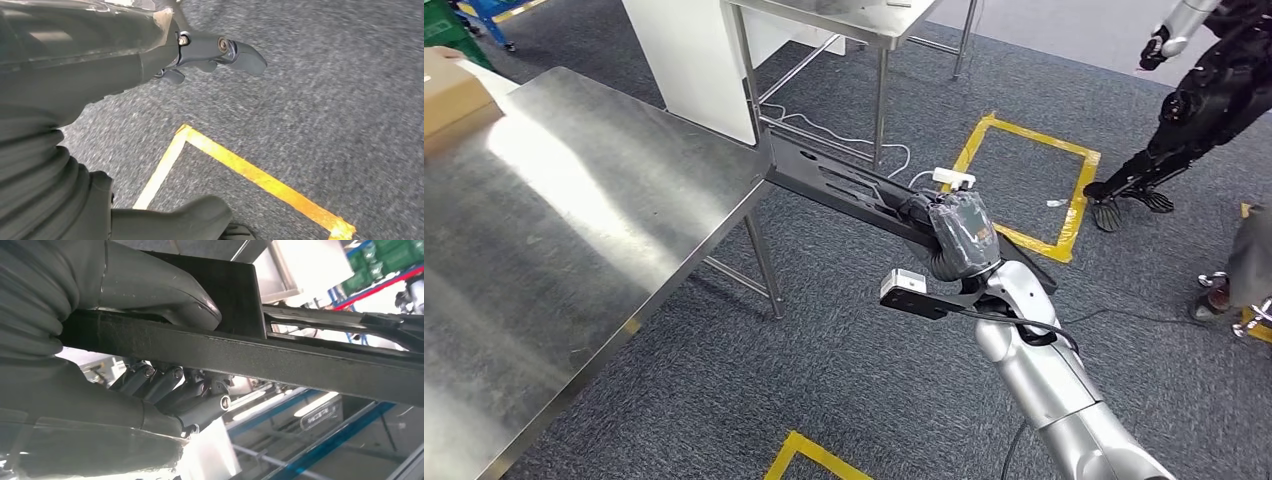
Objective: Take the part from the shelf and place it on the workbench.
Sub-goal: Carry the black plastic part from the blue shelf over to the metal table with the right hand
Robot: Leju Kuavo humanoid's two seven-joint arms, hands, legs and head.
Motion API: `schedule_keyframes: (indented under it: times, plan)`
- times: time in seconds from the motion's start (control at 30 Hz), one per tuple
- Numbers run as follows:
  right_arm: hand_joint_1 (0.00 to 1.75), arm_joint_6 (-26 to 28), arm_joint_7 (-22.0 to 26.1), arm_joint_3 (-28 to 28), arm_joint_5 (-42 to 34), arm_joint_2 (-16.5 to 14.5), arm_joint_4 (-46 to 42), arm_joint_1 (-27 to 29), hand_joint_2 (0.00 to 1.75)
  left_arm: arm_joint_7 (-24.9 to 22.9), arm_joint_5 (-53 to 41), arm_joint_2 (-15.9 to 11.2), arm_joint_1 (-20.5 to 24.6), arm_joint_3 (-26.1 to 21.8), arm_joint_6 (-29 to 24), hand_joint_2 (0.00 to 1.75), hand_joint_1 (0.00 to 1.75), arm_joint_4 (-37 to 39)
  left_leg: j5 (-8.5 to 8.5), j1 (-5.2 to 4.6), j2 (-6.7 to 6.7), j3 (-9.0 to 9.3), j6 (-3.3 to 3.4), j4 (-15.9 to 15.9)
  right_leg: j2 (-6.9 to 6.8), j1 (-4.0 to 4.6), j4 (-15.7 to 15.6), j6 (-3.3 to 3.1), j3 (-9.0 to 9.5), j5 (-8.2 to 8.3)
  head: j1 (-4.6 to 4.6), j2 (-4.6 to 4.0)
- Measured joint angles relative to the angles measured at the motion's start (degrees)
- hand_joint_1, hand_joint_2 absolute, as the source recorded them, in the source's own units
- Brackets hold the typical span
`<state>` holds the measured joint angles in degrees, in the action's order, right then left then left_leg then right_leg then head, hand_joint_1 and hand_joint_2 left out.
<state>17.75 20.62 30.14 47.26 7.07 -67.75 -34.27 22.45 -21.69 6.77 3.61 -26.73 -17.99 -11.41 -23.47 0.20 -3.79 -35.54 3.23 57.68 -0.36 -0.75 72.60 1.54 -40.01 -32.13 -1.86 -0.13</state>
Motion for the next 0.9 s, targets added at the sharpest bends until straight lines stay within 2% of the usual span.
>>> schedule_keyframes:
  times: [0.03, 0.07, 0.1, 0.17, 0.23, 0.27, 0.33, 0.37, 0.4, 0.43, 0.47, 0.5, 0.57, 0.6, 0.63, 0.7, 0.73, 0.8, 0.87, 0.9]
  plan:
    - [1.71, 0.02, -0.01, -0.03, 0.03, 0.07, 0.02, 0.01, 1.75, 0.0, -0.04, 0.04, -0.06, 0.0, 0.06, 1.75, 0.0, 0.0, -0.07, 0.06, -0.77, 0.0, -0.14, 0.12, 0.44, -0.24, -3.38, 0.62, 1.41, 1.61, 0.01, 0.0]
    - [1.71, 0.04, -0.02, -0.05, 0.05, 0.16, 0.02, -0.01, 1.75, 0.0, -0.07, 0.05, -0.11, 0.0, 0.14, 1.75, 0.0, 0.0, -0.17, 0.07, -1.48, -0.13, -0.38, 0.33, 1.6, -0.56, -7.3, 1.19, 3.06, 3.21, 0.09, 0.0]
    - [1.71, 0.05, -0.02, -0.07, 0.07, 0.22, 0.02, -0.01, 1.75, -0.01, -0.14, 0.07, -0.1, 0.0, 0.19, 1.75, 0.0, 0.0, -0.33, 0.03, -2.14, -0.33, -0.69, 0.66, 2.59, -0.78, -10.47, 1.37, 4.47, 4.46, 0.11, 0.0]
    - [1.71, 0.1, -0.06, -0.05, 0.28, 0.29, 0.02, 0.15, 1.75, -0.03, -0.36, 0.04, -0.07, 0.0, 0.33, 1.75, 0.0, 0.0, -0.44, 0.02, -3.3, -0.84, -1.39, 1.08, 3.64, -0.9, -13.17, 0.96, 5.77, 5.34, 0.15, 0.0]
    - [1.71, 0.15, -0.25, 0.0, 0.75, 0.25, 0.01, 0.32, 1.75, -0.12, -0.58, -0.01, -0.28, 0.0, 0.46, 1.75, 0.0, 0.0, -0.35, 0.27, -4.3, -1.17, -1.94, 1.1, 2.52, -0.8, -13.22, 0.14, 5.97, 5.45, 0.11, 0.0]
    - [1.71, 0.16, -0.39, 0.02, 0.99, 0.18, 0.0, 0.3, 1.75, -0.18, -0.66, -0.02, -0.45, 0.01, 0.52, 1.75, 0.0, 0.01, -0.55, 0.3, -3.74, -1.37, -2.18, 1.38, 2.0, -0.81, -13.3, -0.19, 6.09, 5.5, 0.09, 0.0]
    - [1.71, 0.16, -0.62, 0.02, 1.37, 0.0, -0.04, 0.24, 1.75, -0.27, -0.81, -0.06, -0.56, 0.01, 0.57, 1.75, 0.0, 0.01, -2.39, 0.26, -0.77, -2.81, -2.64, 4.47, 1.0, -0.9, -13.5, -0.8, 6.37, 5.5, -0.34, 0.0]
    - [1.71, 0.15, -0.72, 0.01, 1.5, -0.04, -0.05, 0.26, 1.75, -0.31, -0.87, -0.04, -0.47, 0.02, 0.59, 1.75, 0.0, 0.01, -4.03, 0.24, 1.21, -4.35, -2.87, 7.67, 0.41, -0.73, -13.53, -1.07, 6.53, 5.38, -0.57, 0.0]
    - [1.71, 0.14, -0.82, -0.01, 1.6, -0.04, -0.05, 0.31, 1.75, -0.33, -0.92, -0.05, -0.34, 0.02, 0.6, 1.75, 0.0, 0.01, -5.69, 0.3, 2.34, -6.21, -3.03, 11.35, -0.23, -0.56, -13.53, -1.29, 6.63, 5.23, -0.74, 0.0]
    - [1.71, 0.13, -0.91, -0.03, 1.67, -0.02, -0.03, 0.37, 1.75, -0.35, -0.96, -0.05, -0.27, 0.02, 0.6, 1.75, 0.0, 0.01, -6.88, 0.36, 2.95, -7.96, -3.12, 14.66, -0.92, -0.39, -13.52, -1.49, 6.71, 5.1, -0.74, 0.0]
    - [1.71, 0.12, -0.98, -0.05, 1.7, 0.01, -0.02, 0.42, 1.75, -0.36, -0.99, -0.05, -0.27, 0.02, 0.6, 1.75, 0.0, 0.01, -7.14, 0.38, 3.22, -8.99, -3.1, 16.44, -1.61, -0.26, -13.52, -1.65, 6.79, 4.98, -0.75, 0.0]
    - [1.71, 0.11, -1.01, -0.06, 1.72, 0.01, -0.01, 0.43, 1.75, -0.38, -1.02, -0.05, -0.31, 0.02, 0.6, 1.75, 0.0, 0.02, -6.39, 0.38, 3.38, -8.96, -2.98, 16.22, -2.24, -0.14, -13.51, -1.79, 6.89, 4.87, -0.76, 0.0]
    - [1.71, 0.11, -1.02, -0.07, 1.74, -0.01, -0.01, 0.42, 1.75, -0.43, -1.02, -0.09, -0.36, 0.02, 0.6, 1.75, 0.0, 0.01, -3.47, 0.3, 3.88, -6.79, -2.55, 11.88, -3.25, 0.03, -13.52, -1.96, 7.18, 4.64, -0.77, 0.0]
    - [1.71, 0.11, -1.02, -0.08, 1.74, -0.02, -0.01, 0.39, 1.75, -0.45, -1.02, -0.13, -0.34, 0.02, 0.6, 1.75, 0.0, 0.01, -1.92, 0.18, 4.62, -5.1, -2.21, 8.73, -3.64, 0.11, -13.53, -1.96, 7.35, 4.51, -0.77, 0.0]
    - [1.71, 0.09, -1.02, -0.09, 1.75, -0.02, -0.01, 0.34, 1.75, -0.46, -1.02, -0.17, -0.24, 0.02, 0.6, 1.75, 0.0, 0.0, -1.14, -0.18, 5.88, -3.63, -1.91, 5.98, -4.05, 0.32, -13.52, -1.84, 7.47, 4.35, -0.76, 0.0]
    - [1.71, 0.03, -1.02, -0.14, 1.82, -0.03, 0.07, 0.13, 1.75, -0.46, -1.06, -0.22, 0.04, 0.02, 0.62, 1.75, 0.0, 0.0, -0.54, -0.9, 7.5, -1.9, -1.35, 2.5, -5.0, 0.7, -13.54, -1.49, 7.61, 4.06, -0.7, 0.0]
    - [1.71, -0.01, -1.02, -0.14, 1.87, -0.08, 0.11, 0.03, 1.75, -0.46, -1.09, -0.24, 0.14, 0.02, 0.64, 1.75, 0.0, 0.0, -0.74, -1.21, 7.51, -1.76, -1.2, 1.96, -5.59, 0.85, -13.61, -1.26, 7.68, 3.94, -0.67, 0.0]
    - [1.71, -0.07, -1.01, -0.13, 1.96, -0.34, 0.18, -0.23, 1.75, -0.51, -1.17, -0.21, 0.11, 0.02, 0.67, 1.75, 0.0, 0.0, -0.48, -1.09, 6.13, -1.5, -0.77, 1.39, -6.27, 0.98, -13.66, -0.77, 7.93, 3.62, -0.64, 0.0]
    - [1.71, -0.14, -0.99, -0.14, 1.95, -0.5, 0.28, -0.66, 1.75, -0.62, -1.21, -0.17, 0.16, 0.01, 0.66, 1.75, 0.0, -0.01, -0.03, -0.64, 4.85, -0.87, -0.17, 0.53, -4.1, 0.92, -11.3, -0.51, 6.98, 2.4, -0.55, 0.0]
    - [1.71, -0.19, -0.97, -0.14, 1.95, -0.46, 0.38, -0.83, 1.75, -0.66, -1.22, -0.16, 0.24, 0.01, 0.64, 1.75, 0.0, -0.02, 0.15, -0.4, 4.18, -0.64, 0.07, 0.27, -2.41, 0.76, -8.28, -0.56, 5.4, 1.21, -0.48, 0.0]
